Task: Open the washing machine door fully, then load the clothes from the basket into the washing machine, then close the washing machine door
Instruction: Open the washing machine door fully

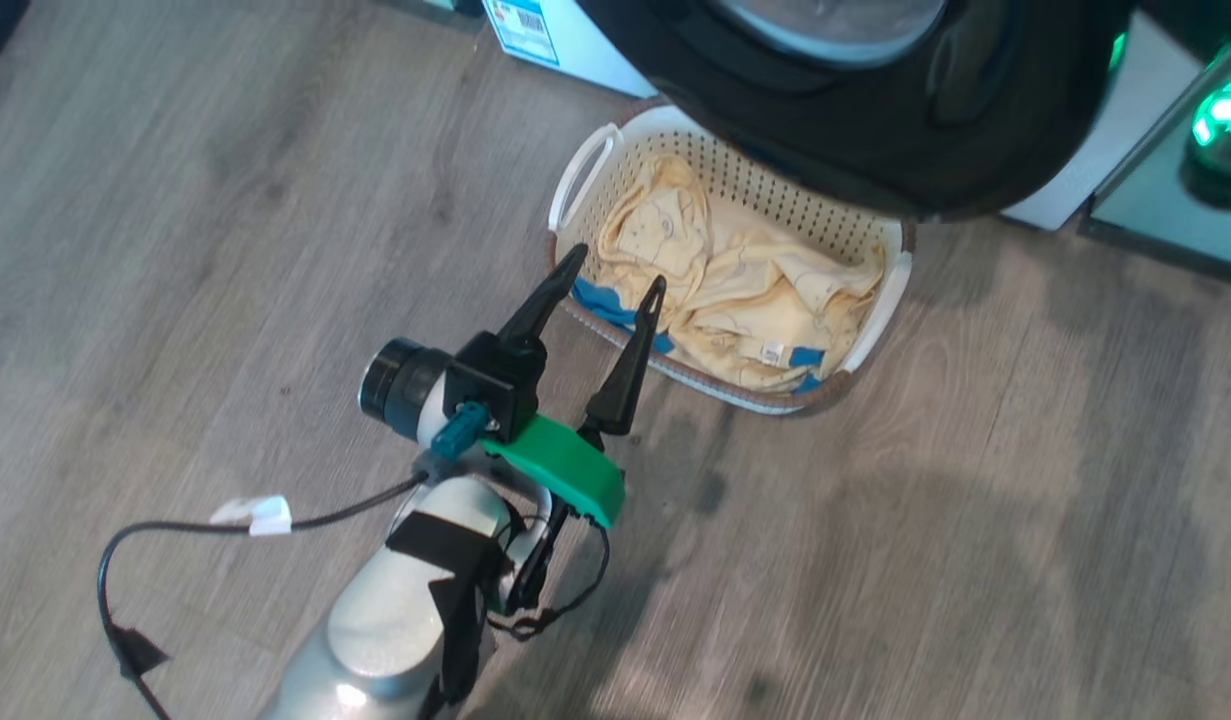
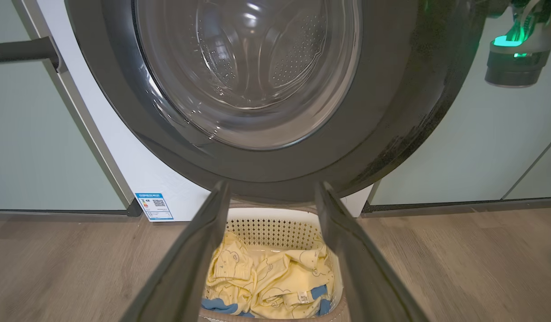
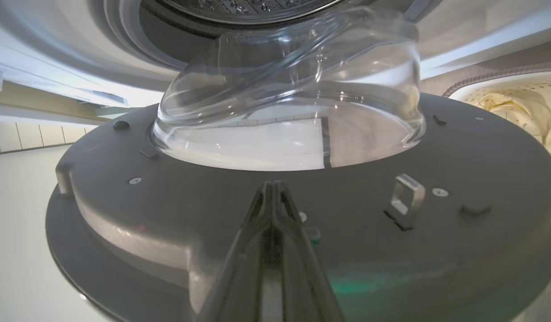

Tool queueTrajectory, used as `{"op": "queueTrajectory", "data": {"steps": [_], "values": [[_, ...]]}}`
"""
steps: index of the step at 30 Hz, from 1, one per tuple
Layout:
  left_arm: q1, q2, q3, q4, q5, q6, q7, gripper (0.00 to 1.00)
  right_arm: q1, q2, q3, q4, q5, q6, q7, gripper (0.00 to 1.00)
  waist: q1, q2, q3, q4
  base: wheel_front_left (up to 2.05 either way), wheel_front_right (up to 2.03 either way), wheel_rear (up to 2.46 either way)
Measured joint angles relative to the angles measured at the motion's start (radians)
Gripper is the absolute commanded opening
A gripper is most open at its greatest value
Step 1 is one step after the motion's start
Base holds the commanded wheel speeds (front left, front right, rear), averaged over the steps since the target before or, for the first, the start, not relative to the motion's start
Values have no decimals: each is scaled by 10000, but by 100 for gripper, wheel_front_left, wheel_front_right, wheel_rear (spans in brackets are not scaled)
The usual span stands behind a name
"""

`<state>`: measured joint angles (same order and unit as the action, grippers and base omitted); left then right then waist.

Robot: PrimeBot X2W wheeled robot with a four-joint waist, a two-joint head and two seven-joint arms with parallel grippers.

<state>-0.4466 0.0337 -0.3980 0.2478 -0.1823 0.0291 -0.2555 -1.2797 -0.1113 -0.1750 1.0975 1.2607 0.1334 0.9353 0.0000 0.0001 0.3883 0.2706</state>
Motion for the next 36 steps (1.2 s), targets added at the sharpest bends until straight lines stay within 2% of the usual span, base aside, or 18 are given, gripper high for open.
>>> {"op": "queueTrajectory", "data": {"steps": [14,20,36], "values": [[599,6,-17,318,242,-184,0,100,2016,316,420,-1478,782,0,508,0,0,0,-908,-34,0,0,0],[887,12,-6,522,257,-270,0,100,2732,328,1346,-1745,1833,0,405,0,-1,0,-1343,-41,0,0,0],[1588,25,12,905,268,-362,0,100,4077,391,4038,-2278,4543,0,-696,0,0,0,-2327,20,0,0,0]]}}
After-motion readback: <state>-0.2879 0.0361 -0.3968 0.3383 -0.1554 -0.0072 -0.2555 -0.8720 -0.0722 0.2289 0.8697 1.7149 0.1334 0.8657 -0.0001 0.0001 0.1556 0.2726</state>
